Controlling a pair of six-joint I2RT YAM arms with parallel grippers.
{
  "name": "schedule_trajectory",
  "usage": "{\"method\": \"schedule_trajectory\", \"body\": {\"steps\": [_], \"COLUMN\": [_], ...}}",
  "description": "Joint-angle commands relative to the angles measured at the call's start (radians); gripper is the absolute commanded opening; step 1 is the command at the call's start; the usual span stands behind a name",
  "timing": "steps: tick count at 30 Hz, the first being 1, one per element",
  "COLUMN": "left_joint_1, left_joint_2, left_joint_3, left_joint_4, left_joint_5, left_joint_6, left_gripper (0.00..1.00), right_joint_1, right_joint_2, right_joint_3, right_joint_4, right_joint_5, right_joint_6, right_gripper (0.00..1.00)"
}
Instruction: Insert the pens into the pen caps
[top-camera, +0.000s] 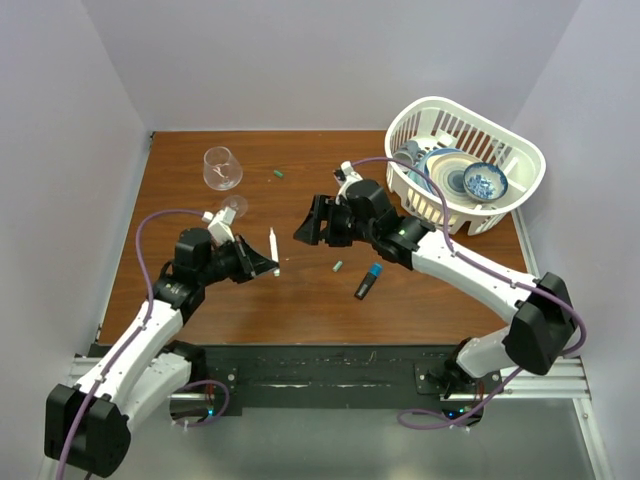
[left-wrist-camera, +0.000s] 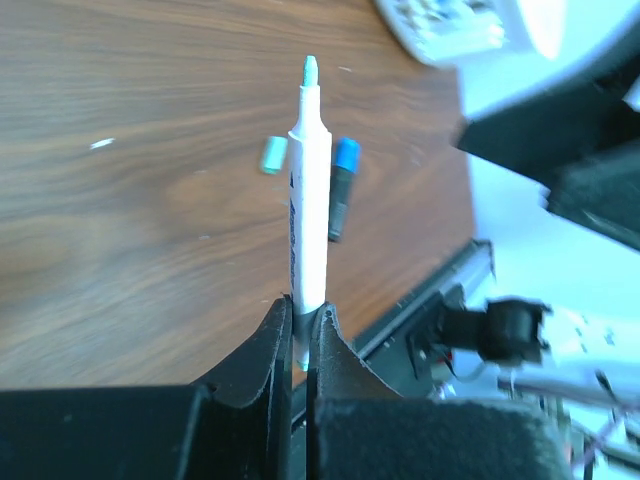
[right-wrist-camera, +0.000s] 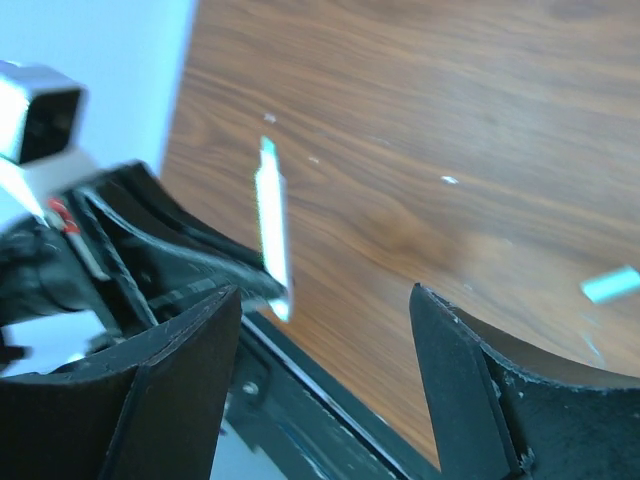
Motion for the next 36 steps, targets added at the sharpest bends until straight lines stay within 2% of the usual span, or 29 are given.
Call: {"method": "schedule_trajectory", "body": {"steps": [1, 10, 14, 15, 17, 20, 21, 24, 25, 26, 30, 32, 35, 36], "left_joint_1": [-0.009, -0.014, -0.015, -0.015, -0.015, -0.015, -0.015, -0.015, -0.015, -0.015, -0.015, -0.015, -0.015, -0.015], "left_joint_2": [-0.005, 0.012, 0.026, 0.028, 0.032, 0.038, 0.044, 0.064, 0.071, 0.075, 0.106, 0.115, 0.130, 0.138], "left_joint_3": [-0.008, -0.022, -0.032, -0.031, -0.031, -0.029, -0.029, -0.031, -0.031, -0.031, -0.033, -0.026, -0.019, -0.017], "left_joint_4": [0.172, 0.267, 0.290, 0.293, 0.300, 0.313, 0.314, 0.340, 0.354, 0.360, 0.419, 0.435, 0.458, 0.463], "left_joint_5": [0.171, 0.256, 0.274, 0.277, 0.283, 0.286, 0.288, 0.309, 0.315, 0.323, 0.342, 0.337, 0.345, 0.349], "left_joint_6": [0.029, -0.004, -0.010, -0.013, -0.014, -0.021, -0.021, -0.027, -0.030, -0.036, -0.059, -0.060, -0.062, -0.064], "left_gripper": [0.00, 0.00, 0.00, 0.00, 0.00, 0.00, 0.00, 0.00, 0.00, 0.10, 0.33, 0.39, 0.40, 0.38], "right_joint_1": [-0.001, 0.028, 0.040, 0.040, 0.042, 0.045, 0.045, 0.045, 0.045, 0.046, 0.046, 0.046, 0.046, 0.046], "right_joint_2": [0.040, 0.107, 0.121, 0.123, 0.124, 0.124, 0.123, 0.118, 0.115, 0.114, 0.103, 0.101, 0.097, 0.095], "right_joint_3": [0.042, 0.086, 0.094, 0.093, 0.090, 0.088, 0.085, 0.071, 0.068, 0.065, 0.030, 0.017, 0.007, 0.005], "right_joint_4": [0.124, 0.151, 0.157, 0.160, 0.164, 0.160, 0.163, 0.193, 0.196, 0.209, 0.266, 0.286, 0.294, 0.297], "right_joint_5": [-0.081, -0.115, -0.117, -0.117, -0.123, -0.126, -0.126, -0.150, -0.156, -0.172, -0.199, -0.207, -0.209, -0.207], "right_joint_6": [0.034, 0.037, 0.038, 0.040, 0.040, 0.038, 0.040, 0.046, 0.051, 0.054, 0.086, 0.104, 0.115, 0.117], "right_gripper": [0.69, 0.64, 0.58, 0.51, 0.45, 0.30, 0.18, 0.03, 0.00, 0.00, 0.00, 0.00, 0.00, 0.00]}}
